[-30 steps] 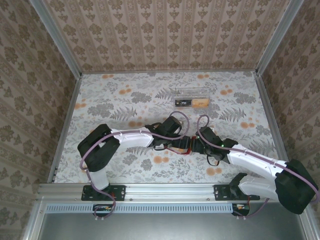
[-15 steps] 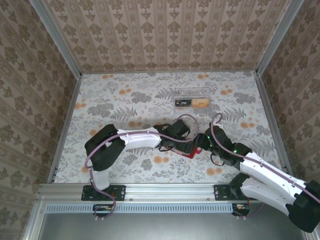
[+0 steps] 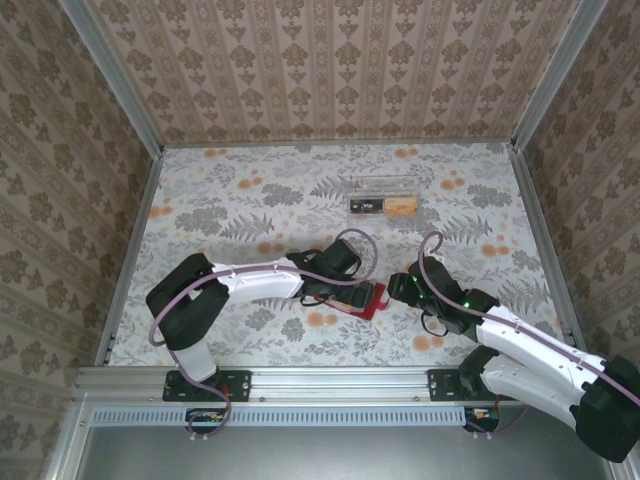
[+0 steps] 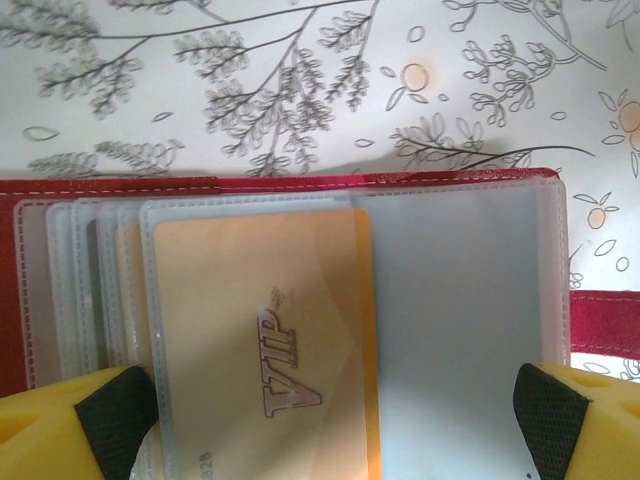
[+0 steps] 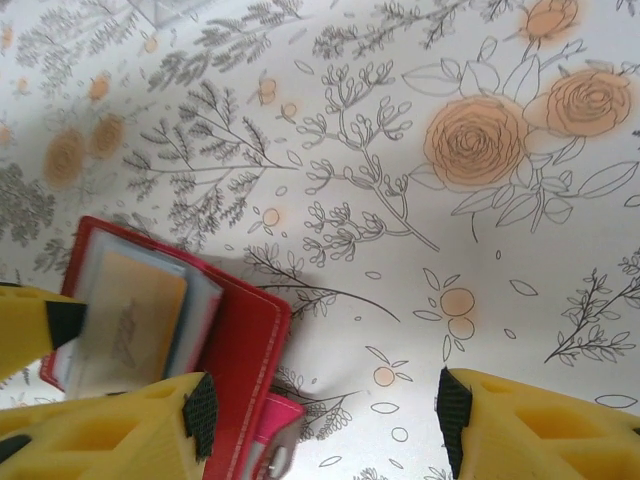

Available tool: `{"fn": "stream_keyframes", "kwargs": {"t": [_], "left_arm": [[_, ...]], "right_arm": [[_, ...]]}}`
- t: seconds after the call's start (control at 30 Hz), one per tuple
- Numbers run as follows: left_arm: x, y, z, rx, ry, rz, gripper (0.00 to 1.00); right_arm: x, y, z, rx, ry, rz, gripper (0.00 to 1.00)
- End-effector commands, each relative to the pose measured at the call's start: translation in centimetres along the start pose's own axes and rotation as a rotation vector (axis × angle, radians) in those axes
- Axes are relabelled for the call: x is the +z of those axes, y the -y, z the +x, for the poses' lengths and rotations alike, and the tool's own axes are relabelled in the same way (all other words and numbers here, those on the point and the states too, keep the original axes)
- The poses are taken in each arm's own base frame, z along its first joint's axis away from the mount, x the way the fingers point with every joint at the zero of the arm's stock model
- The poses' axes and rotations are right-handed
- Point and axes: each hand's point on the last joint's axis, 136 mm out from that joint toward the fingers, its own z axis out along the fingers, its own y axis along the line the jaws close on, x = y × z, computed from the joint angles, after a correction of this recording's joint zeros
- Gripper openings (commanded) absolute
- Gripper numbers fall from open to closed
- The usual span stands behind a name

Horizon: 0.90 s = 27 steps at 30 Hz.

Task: Take the credit cards out of the card holder

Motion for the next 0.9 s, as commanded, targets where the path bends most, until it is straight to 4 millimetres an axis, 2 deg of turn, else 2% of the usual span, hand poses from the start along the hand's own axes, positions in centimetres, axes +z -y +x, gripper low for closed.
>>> {"fn": "stream_keyframes", "kwargs": {"t": [0.0,0.17,0.3,0.53,0.6,0.77,0.87], "left_arm": [[-0.6,-0.3,0.7,-0.03,-0.02,0.024,0.96],[-1.4,-0.6,0.1,-0.023,0.028,0.013,0.9],[-1.7,-0.4,-0.3,0.008,0.045,0.0,0.79],[-2.0,-0.4,-0.6,0.066,0.049,-0.081,0.75],[-1.9,-0.3,-0.6,0.068,0.05,-0.087,0.71],[-1.4,0.5,-0.3,0.07,0.036,-0.057,0.66],[-1.6,0.4,-0.4,0.063,0.046,-0.057,0.66]], "right_arm": [[0.0,-1.4,-0.7,0.009,0.002,-0.043,0.63],[0.1,-1.7,-0.8,0.001,-0.005,-0.05,0.63],[0.2,-1.6,-0.6,0.0,-0.01,-0.048,0.63],[0.2,-1.5,-0.5,-0.001,-0.01,-0.049,0.63],[0.2,-1.5,-0.4,0.0,-0.012,-0.05,0.63],[0.2,-2.1,-0.3,-0.009,-0.024,-0.081,0.59],[0.0,-3.3,-0.3,-0.023,-0.035,-0.127,0.5]]}}
